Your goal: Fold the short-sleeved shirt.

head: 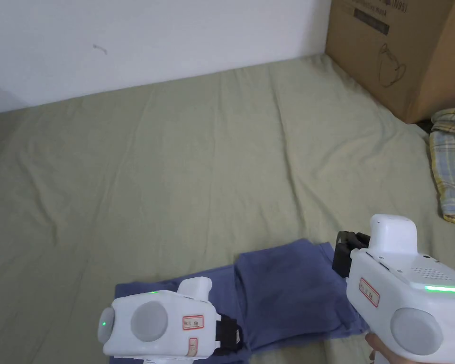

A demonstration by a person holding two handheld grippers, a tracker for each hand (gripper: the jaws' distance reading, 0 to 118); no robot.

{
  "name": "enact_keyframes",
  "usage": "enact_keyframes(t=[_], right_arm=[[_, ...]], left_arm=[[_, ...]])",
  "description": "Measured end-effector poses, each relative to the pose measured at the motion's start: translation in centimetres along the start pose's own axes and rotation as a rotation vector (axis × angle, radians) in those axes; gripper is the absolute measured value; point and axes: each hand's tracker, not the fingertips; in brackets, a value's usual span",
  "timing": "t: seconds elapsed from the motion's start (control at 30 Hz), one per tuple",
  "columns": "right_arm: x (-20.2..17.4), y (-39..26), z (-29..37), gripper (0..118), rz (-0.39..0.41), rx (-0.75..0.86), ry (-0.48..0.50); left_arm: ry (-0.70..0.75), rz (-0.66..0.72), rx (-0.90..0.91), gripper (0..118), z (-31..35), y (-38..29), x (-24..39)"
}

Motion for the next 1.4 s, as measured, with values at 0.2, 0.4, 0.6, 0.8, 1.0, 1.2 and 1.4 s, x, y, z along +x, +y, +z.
enact_keyframes(t=[0.2, 0.4, 0.6, 0.8, 1.0, 1.2, 1.4], right_arm=[[-0.8, 0.4, 0.8, 1, 0.024, 0.014, 0.0], [-2.9, 0.7, 1.2, 1, 0.076, 0.026, 0.02], [-5.5, 0.6, 0.9, 1, 0.133, 0.021, 0.041], [-8.3, 0.4, 0.0, 1, 0.171, 0.006, 0.065], [-10.5, 0.3, -0.4, 1, 0.231, -0.004, 0.079], [-11.3, 0.0, -0.8, 1, 0.27, -0.023, 0.083], [-11.1, 0.3, -1.1, 1, 0.282, -0.032, 0.072]], left_arm=[[-0.083, 0.061, 0.16, 0, 6.6, 0.4, -2.8], [-0.029, 0.169, 0.284, 0, 12.3, -1.2, -9.3], [-0.102, 0.353, 0.325, 0, 13.4, -5.3, -15.9], [-0.176, 0.467, 0.356, 64, 12.6, -6.4, -19.7], [-0.302, 0.489, 0.306, 112, 8.5, -5.0, -21.4], [-0.592, 0.586, 0.306, 94, 4.5, -3.5, -22.6], [-0.535, 0.627, 0.272, 6, 3.8, -4.1, -24.1]])
